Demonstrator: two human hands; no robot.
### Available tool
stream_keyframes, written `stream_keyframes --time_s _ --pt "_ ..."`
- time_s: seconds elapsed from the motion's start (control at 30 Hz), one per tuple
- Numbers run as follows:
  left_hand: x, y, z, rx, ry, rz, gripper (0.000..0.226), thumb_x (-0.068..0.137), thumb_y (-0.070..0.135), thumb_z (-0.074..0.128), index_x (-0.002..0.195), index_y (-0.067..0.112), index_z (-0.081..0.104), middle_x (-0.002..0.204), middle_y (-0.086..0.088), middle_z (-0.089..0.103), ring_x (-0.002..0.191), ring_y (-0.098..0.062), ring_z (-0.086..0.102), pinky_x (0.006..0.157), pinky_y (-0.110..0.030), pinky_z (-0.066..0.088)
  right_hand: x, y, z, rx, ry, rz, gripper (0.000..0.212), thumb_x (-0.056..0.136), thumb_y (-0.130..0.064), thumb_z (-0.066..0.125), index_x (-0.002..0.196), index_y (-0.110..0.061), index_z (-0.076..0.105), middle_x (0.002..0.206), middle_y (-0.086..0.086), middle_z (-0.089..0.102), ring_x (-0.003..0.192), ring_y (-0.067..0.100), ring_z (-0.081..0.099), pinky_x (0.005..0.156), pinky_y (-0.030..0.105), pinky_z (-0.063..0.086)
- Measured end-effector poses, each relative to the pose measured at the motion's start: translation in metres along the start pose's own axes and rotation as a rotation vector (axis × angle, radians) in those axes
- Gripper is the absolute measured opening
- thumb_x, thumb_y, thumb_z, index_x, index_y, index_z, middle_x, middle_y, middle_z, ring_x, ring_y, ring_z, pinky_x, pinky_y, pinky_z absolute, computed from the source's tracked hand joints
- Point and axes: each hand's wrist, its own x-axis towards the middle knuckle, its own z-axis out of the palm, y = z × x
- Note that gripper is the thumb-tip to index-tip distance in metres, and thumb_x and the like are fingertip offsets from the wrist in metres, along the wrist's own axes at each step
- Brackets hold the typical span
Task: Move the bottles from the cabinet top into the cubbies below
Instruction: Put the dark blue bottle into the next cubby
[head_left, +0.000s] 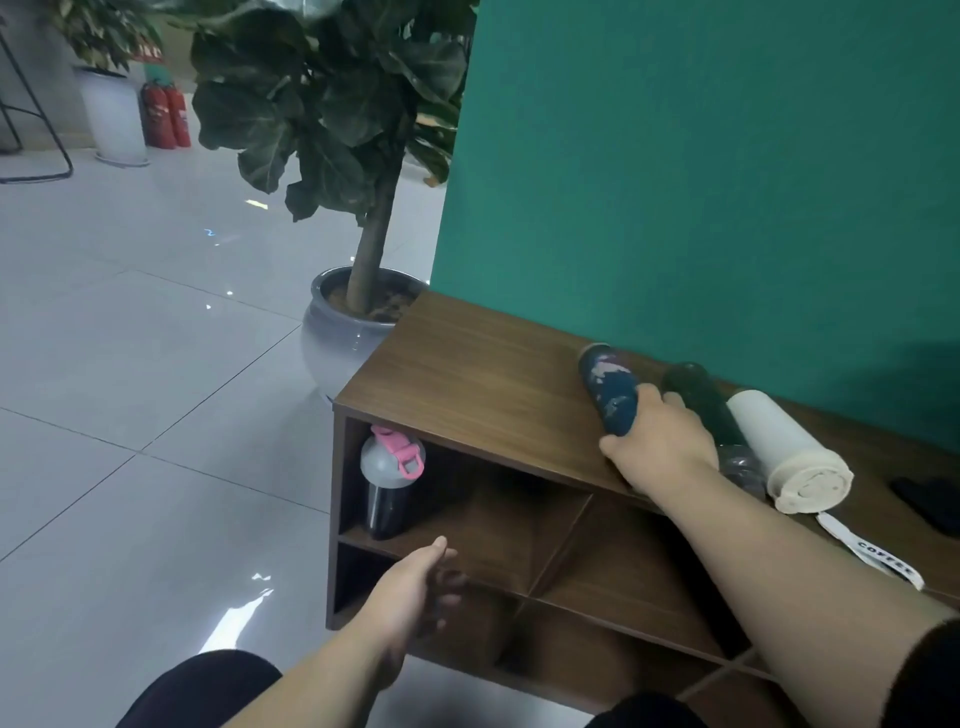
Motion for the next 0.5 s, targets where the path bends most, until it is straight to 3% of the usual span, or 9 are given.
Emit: stream_keyframes --time_s 0.13,0.2,0.3,0.4,0.5 --pt "0.000 0.003 0.004 -0.018 -0.016 0.039 0.041 0.104 0.047 0.048 0.115 0.017 0.074 0.115 -0.011 0.078 0.109 -0.032 0.072 0.095 -0.045 0.052 -0.039 -0.025 -0.027 0.351 0.105 -0.147 0.064 0.073 -0.043 0.072 0.131 -0.026 0.054 0.122 -0.001 0.062 0.113 0.025 0.059 0.095 0.041 0.052" --pt "-0.002 0.003 0.006 -0.060 -0.011 0.068 0.046 0.105 0.047 0.046 0.117 0.013 0.074 0.114 -0.013 0.078 0.106 -0.034 0.073 0.097 -0.046 0.053 -0.067 -0.036 -0.045 0.518 0.103 -0.207 0.055 0.072 -0.039 0.075 0.123 -0.032 0.054 0.117 -0.009 0.061 0.110 0.019 0.058 0.093 0.036 0.050" --pt "-0.008 0.006 0.007 -0.185 -0.025 0.090 0.058 0.105 0.055 0.038 0.123 0.010 0.070 0.111 -0.016 0.074 0.093 -0.033 0.071 0.082 -0.043 0.054 -0.109 -0.043 -0.071 0.641 0.049 -0.323 0.048 0.070 -0.034 0.077 0.111 -0.039 0.053 0.107 -0.017 0.061 0.099 0.011 0.059 0.085 0.028 0.048" --pt "-0.010 0.007 0.004 -0.248 -0.078 0.092 0.066 0.101 0.068 0.024 0.125 0.021 0.064 0.114 -0.016 0.074 0.085 -0.032 0.072 0.067 -0.035 0.053 -0.135 -0.041 -0.078 0.638 -0.011 -0.407 0.048 0.070 -0.033 0.078 0.111 -0.040 0.054 0.103 -0.021 0.060 0.094 0.005 0.060 0.078 0.016 0.044" --pt "-0.016 0.007 0.002 -0.208 -0.139 0.050 0.069 0.099 0.072 0.028 0.127 0.022 0.066 0.120 -0.014 0.077 0.088 -0.033 0.076 0.061 -0.029 0.050 -0.145 -0.041 -0.062 0.540 -0.028 -0.447 0.054 0.069 -0.036 0.079 0.118 -0.037 0.056 0.110 -0.018 0.060 0.101 0.006 0.058 0.087 0.021 0.048"
